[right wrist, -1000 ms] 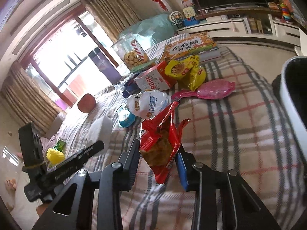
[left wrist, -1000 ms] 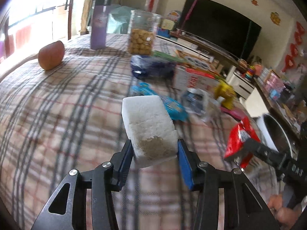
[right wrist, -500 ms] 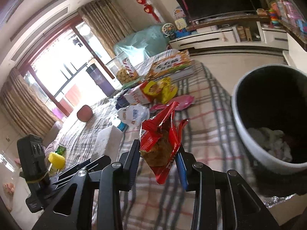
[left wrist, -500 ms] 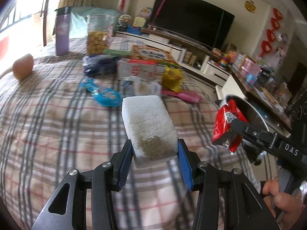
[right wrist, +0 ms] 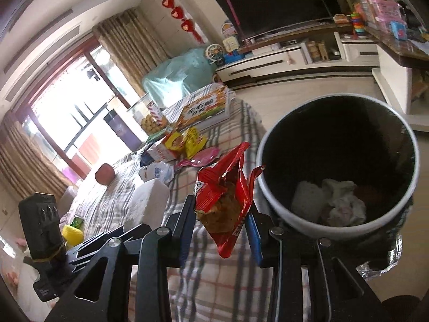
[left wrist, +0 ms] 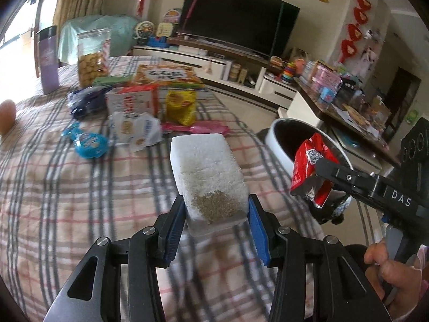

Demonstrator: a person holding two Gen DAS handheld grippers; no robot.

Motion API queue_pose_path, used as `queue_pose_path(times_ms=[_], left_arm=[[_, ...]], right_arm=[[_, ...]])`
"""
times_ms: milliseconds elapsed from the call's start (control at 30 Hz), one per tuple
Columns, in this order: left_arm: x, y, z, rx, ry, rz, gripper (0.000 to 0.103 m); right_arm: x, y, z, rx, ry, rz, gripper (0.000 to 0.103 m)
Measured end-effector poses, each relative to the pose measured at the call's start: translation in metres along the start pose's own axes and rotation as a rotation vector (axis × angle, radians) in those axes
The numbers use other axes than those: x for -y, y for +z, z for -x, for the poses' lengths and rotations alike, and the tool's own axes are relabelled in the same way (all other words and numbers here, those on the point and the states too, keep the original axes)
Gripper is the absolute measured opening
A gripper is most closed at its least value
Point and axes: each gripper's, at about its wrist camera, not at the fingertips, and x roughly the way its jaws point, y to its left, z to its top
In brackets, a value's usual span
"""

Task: Collect trash
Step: 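Carry the sponge and red chip bag over the bin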

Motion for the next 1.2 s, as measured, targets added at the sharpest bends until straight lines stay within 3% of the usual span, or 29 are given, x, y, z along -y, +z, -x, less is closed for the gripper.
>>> queue_pose_path(times_ms=[767, 1200], left_arm=[[0.056, 0.031, -0.055, -0.036, -0.091, -0.122, 0.045], [0.082, 0.047, -0.086, -0.061, -0.115, -0.167, 0.046]], right_arm=[[0.059, 0.018, 0.040, 0.077, -0.098, -0.070, 0.036], [0.082, 0.028, 0.039, 0.066, -0.131, -0.090, 0.039]])
